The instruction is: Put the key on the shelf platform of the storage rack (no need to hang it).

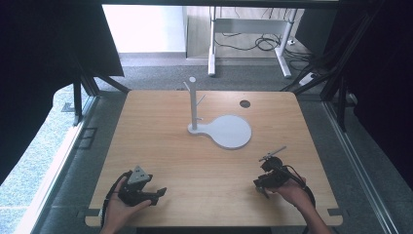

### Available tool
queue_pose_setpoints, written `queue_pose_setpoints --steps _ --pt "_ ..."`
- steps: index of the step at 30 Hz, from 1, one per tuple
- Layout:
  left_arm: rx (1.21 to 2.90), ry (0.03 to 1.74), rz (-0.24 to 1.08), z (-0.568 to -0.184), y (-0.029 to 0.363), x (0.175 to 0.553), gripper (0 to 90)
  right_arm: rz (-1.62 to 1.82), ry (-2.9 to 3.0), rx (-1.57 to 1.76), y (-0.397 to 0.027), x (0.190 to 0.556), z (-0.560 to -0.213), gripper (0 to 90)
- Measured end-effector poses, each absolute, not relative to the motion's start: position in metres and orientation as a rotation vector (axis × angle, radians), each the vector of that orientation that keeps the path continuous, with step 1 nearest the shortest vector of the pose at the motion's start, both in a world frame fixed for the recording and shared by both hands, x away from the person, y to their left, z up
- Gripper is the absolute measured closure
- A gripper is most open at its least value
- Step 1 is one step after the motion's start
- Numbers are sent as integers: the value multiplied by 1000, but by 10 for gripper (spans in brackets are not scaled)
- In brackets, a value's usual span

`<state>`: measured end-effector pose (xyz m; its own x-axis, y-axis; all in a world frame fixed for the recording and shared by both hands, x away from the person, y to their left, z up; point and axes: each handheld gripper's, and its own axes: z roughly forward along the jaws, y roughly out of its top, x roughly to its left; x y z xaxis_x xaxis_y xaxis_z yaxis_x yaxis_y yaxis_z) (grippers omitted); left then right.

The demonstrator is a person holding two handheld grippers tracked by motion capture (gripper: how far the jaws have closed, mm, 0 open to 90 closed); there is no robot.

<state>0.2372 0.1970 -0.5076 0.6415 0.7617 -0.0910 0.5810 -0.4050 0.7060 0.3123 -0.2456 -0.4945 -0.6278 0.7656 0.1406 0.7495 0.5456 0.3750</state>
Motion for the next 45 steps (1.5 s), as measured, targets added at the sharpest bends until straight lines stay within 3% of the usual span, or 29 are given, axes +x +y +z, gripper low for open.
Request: queue_pose_setpoints --steps 20,27,45 --pt "2134 1043 322 -508 198 238 270 507 2743 1331 -235 315 -498 806" --pt "2133 1046 323 -508 198 238 270 481 2768 1315 -233 314 -498 882" --pt "2135 1057 321 -510 199 239 270 342 2878 1200 -225 316 -491 897"
